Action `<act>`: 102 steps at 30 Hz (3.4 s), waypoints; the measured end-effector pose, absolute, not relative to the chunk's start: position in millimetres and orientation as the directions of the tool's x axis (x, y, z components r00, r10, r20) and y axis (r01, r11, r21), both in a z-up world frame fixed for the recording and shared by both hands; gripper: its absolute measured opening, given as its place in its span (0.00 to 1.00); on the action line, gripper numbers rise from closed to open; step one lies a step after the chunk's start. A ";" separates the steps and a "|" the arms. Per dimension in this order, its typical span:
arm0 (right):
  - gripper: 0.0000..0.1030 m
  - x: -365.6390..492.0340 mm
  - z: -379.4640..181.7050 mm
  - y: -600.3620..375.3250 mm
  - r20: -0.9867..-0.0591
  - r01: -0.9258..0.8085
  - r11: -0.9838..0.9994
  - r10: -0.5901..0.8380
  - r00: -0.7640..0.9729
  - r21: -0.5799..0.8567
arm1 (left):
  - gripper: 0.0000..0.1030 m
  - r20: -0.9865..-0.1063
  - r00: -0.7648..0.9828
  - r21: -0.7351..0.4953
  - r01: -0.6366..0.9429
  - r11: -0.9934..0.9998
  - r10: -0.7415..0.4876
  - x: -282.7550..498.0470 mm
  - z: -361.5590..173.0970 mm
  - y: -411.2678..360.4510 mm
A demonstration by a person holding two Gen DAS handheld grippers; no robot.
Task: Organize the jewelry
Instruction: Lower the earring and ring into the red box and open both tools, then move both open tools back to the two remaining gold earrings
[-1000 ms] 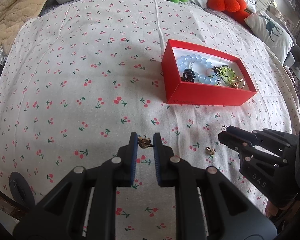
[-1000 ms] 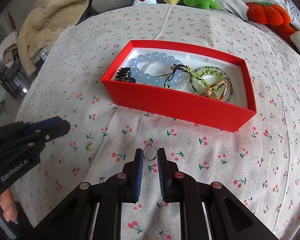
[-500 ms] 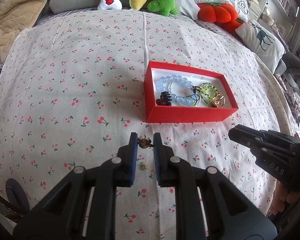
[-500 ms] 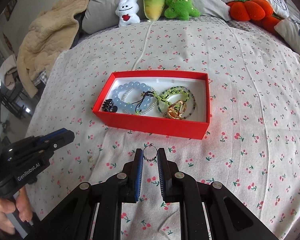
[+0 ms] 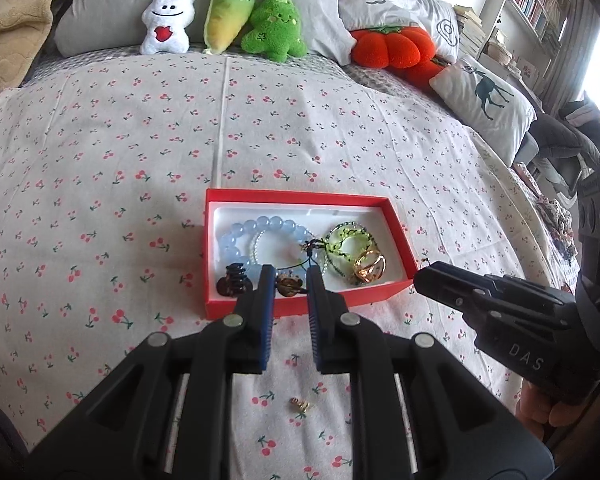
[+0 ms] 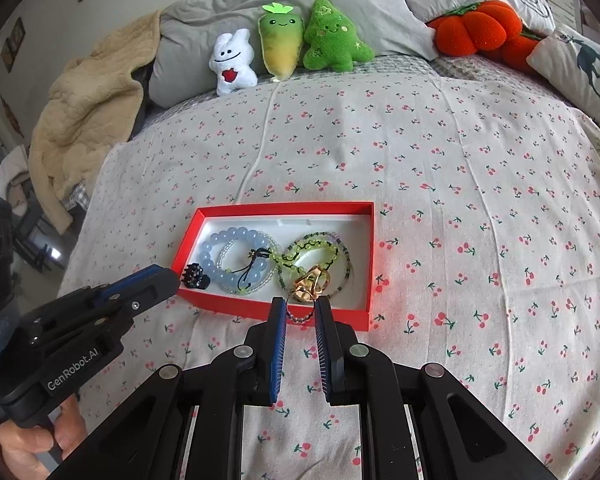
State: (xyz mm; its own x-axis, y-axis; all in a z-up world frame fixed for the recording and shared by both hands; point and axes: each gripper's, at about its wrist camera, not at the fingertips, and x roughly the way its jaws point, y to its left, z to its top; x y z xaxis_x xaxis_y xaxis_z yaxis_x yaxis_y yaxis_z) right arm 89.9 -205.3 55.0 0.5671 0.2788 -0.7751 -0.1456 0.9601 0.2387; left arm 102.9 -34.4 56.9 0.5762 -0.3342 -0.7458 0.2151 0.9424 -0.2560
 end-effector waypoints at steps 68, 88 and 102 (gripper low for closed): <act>0.41 48.4 27.2 -183.9 -0.813 -0.274 0.945 0.298 0.499 0.178 | 0.79 -0.867 0.474 -0.094 0.151 0.984 -0.156 53.7 22.4 12.8; 0.76 12.1 -31.9 -177.6 -0.889 -0.292 0.956 0.155 0.431 0.025 | 0.79 -0.870 0.479 0.015 0.271 0.963 -0.121 7.0 -18.4 33.2; 0.89 7.5 -39.7 -166.8 -0.863 -0.334 0.941 0.129 0.489 -0.048 | 0.68 -0.814 0.540 -0.040 0.319 0.947 -0.216 16.0 -24.3 17.1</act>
State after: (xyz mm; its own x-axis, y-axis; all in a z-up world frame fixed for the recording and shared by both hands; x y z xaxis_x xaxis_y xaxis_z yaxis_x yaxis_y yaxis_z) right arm 7.5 -166.8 -39.7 0.4886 0.1294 -0.8628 -0.3336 0.9415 -0.0477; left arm 16.0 17.1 -24.3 0.5396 -0.2162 -0.8137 0.3190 0.9469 -0.0400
